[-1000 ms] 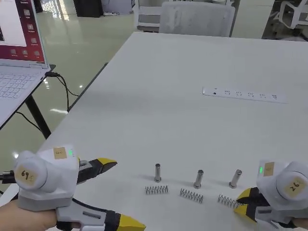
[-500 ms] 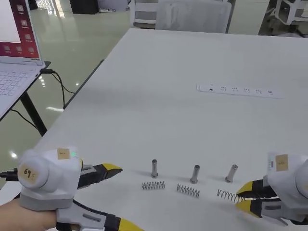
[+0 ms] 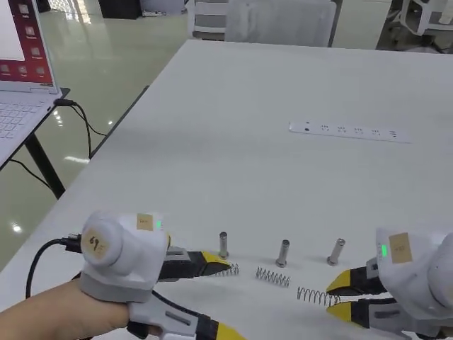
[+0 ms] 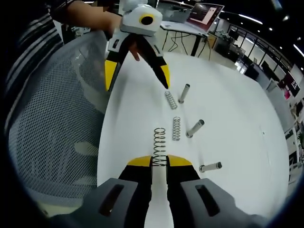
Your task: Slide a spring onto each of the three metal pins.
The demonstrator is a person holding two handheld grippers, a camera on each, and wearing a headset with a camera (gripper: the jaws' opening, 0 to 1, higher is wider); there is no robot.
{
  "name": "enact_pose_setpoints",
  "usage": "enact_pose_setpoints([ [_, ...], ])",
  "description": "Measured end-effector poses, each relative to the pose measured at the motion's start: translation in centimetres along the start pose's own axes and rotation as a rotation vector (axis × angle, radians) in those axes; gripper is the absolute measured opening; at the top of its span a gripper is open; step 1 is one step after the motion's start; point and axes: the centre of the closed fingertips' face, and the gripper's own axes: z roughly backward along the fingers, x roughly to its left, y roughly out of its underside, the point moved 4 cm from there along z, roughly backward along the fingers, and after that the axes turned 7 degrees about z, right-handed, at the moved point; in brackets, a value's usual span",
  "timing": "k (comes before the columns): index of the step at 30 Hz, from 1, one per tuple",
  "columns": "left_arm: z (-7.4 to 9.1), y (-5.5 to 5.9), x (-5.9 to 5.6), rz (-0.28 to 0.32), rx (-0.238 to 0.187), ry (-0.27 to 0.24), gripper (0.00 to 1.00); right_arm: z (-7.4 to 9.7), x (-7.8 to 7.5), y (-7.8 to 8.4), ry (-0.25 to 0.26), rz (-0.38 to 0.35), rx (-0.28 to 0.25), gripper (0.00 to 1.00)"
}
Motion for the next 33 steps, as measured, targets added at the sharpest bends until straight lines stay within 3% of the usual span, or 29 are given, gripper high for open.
enact_pose_setpoints([
  [8, -2.1, -0.8, -0.6, -0.021, -0.015, 0.04, 0.49, -0.1, 0.5, -0.4, -0.009, 0.038, -0.009, 0.08],
  [18, -3.9, -1.5, -0.9, -0.038, -0.036, 0.071, 0.33, -0.3, 1.0, -0.9, -0.017, 0.034, -0.037, 0.08],
  [33, -5.0, -2.2, -1.5, -0.084, -0.069, 0.089, 0.14, 0.2, 0.8, -1.5, -0.016, 0.03, -0.081, 0.08],
])
